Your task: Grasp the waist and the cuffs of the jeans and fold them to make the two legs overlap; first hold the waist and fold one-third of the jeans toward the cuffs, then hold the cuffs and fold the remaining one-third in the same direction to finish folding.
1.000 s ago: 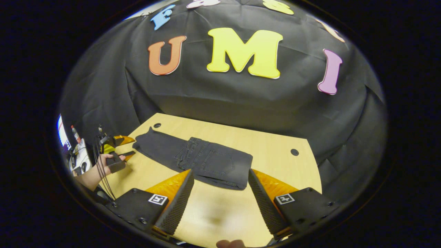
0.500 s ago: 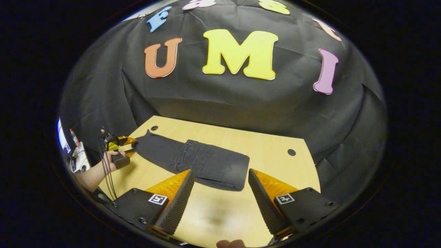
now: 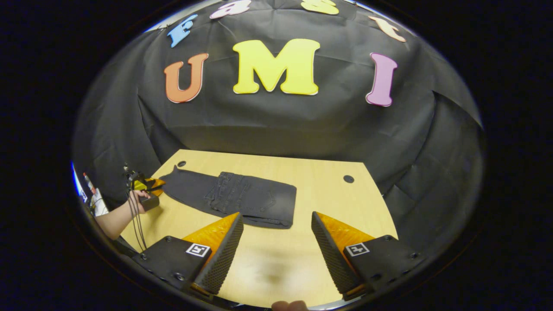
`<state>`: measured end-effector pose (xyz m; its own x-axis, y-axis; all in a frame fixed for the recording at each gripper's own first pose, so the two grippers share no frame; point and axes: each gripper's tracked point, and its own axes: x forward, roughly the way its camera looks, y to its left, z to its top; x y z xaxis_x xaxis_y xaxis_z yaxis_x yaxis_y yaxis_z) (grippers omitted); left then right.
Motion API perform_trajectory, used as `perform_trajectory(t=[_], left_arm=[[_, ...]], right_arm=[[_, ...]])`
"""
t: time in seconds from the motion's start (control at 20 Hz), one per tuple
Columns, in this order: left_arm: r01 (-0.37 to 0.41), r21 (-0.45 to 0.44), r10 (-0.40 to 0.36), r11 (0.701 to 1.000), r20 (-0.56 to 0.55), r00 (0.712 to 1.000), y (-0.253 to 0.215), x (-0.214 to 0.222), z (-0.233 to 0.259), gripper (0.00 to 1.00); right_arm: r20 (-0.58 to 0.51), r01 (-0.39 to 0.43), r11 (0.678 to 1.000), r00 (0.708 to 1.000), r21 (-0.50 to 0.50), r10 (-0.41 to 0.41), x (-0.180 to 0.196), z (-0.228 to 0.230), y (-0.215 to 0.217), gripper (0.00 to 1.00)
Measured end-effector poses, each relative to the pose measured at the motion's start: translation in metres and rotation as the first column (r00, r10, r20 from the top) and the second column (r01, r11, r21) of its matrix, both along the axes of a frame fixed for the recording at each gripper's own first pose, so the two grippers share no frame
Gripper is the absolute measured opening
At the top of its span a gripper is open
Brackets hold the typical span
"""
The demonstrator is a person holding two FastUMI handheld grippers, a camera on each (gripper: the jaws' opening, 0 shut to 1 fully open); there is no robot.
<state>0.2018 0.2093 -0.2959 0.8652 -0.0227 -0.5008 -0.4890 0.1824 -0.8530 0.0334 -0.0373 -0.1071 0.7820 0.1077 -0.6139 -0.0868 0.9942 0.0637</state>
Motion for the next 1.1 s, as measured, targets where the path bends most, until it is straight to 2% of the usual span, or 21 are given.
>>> perform_trajectory(t=[0.15,0.3,0.4,0.55,0.6,0.8,0.95,1.1], left_arm=[[0.050,0.087,-0.055,0.995,0.060,0.997,-0.009,0.004,0.039,0.13],[0.107,0.198,-0.133,0.974,0.123,0.983,-0.030,0.009,0.090,0.12],[0.153,0.290,-0.206,0.945,0.162,0.965,-0.054,0.010,0.125,0.12],[0.212,0.425,-0.320,0.880,0.202,0.926,-0.100,0.012,0.174,0.12],[0.236,0.465,-0.366,0.853,0.211,0.906,-0.121,0.015,0.189,0.12],[0.320,0.632,-0.553,0.706,0.210,0.806,-0.212,0.011,0.226,0.12],[0.363,0.715,-0.661,0.598,0.183,0.728,-0.282,0.002,0.231,0.12],[0.391,0.770,-0.735,0.504,0.144,0.663,-0.347,-0.005,0.221,0.12]], right_arm=[[0.002,0.032,0.999,0.999,0.002,-0.032,-0.011,-0.002,-0.010,0.96],[0.044,0.057,0.998,0.997,0.033,-0.059,-0.012,0.009,-0.014,0.97],[0.061,0.062,0.997,0.996,0.050,-0.065,-0.017,0.010,-0.017,0.96],[0.075,0.090,0.993,0.993,0.070,-0.096,-0.029,0.010,-0.030,0.96],[0.076,0.104,0.991,0.991,0.078,-0.110,-0.033,0.009,-0.036,0.97],[0.097,0.196,0.975,0.974,0.101,-0.206,-0.047,0.012,-0.073,0.96],[0.106,0.272,0.959,0.954,0.085,-0.280,-0.083,0.006,-0.104,0.95],[0.092,0.341,0.937,0.933,0.078,-0.348,-0.103,0.002,-0.135,0.98]])
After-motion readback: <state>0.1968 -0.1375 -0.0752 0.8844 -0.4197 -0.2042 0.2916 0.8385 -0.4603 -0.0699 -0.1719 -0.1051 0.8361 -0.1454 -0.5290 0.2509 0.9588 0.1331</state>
